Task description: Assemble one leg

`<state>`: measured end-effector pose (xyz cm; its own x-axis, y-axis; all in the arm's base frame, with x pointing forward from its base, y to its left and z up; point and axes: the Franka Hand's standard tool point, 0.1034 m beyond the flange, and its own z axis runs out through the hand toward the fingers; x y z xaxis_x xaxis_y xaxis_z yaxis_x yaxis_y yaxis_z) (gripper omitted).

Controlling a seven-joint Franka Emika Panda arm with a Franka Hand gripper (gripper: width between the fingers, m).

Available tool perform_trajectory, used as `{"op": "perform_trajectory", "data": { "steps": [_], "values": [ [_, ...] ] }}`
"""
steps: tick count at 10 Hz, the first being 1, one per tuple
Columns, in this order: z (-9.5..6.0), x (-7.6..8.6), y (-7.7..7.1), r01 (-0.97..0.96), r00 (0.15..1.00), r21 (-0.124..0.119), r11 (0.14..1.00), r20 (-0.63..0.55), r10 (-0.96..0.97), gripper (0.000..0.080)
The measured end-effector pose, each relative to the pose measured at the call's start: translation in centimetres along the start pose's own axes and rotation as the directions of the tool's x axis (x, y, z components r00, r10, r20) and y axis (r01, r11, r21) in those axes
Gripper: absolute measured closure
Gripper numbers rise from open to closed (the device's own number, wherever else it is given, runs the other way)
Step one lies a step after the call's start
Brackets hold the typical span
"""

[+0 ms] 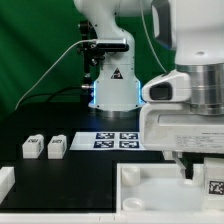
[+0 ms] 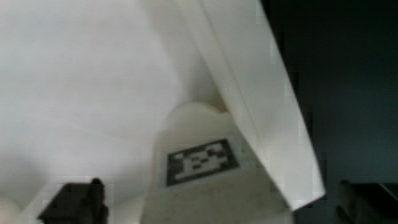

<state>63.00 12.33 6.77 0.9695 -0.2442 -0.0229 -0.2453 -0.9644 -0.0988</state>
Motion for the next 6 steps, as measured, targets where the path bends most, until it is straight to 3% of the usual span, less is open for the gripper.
{"op": "perform_trajectory", "data": {
  "steps": [1,2,3,4,5,6],
  "values": [
    [-0.06,0.01,-0.18,0.105,0.995,-0.006,0.994,-0.003,-0.105,0.0150],
    [0.00,-0.03,-0.23,0.020,1.000,0.003,1.000,0.000,-0.020,0.0246],
    [0.00,-0.02,-0.20,0.020,1.000,0.004,1.000,0.000,-0.020,0.0246],
    [0.02,-0.03,-0.18,-0.060,0.998,0.005,0.998,0.002,0.060,0.0447],
    [0.07,0.00,0.04,-0.185,0.983,0.003,0.983,0.002,0.185,0.0500],
    [0.04,0.05,0.08,-0.278,0.961,0.005,0.961,0.005,0.278,0.0500]
  ]
}}
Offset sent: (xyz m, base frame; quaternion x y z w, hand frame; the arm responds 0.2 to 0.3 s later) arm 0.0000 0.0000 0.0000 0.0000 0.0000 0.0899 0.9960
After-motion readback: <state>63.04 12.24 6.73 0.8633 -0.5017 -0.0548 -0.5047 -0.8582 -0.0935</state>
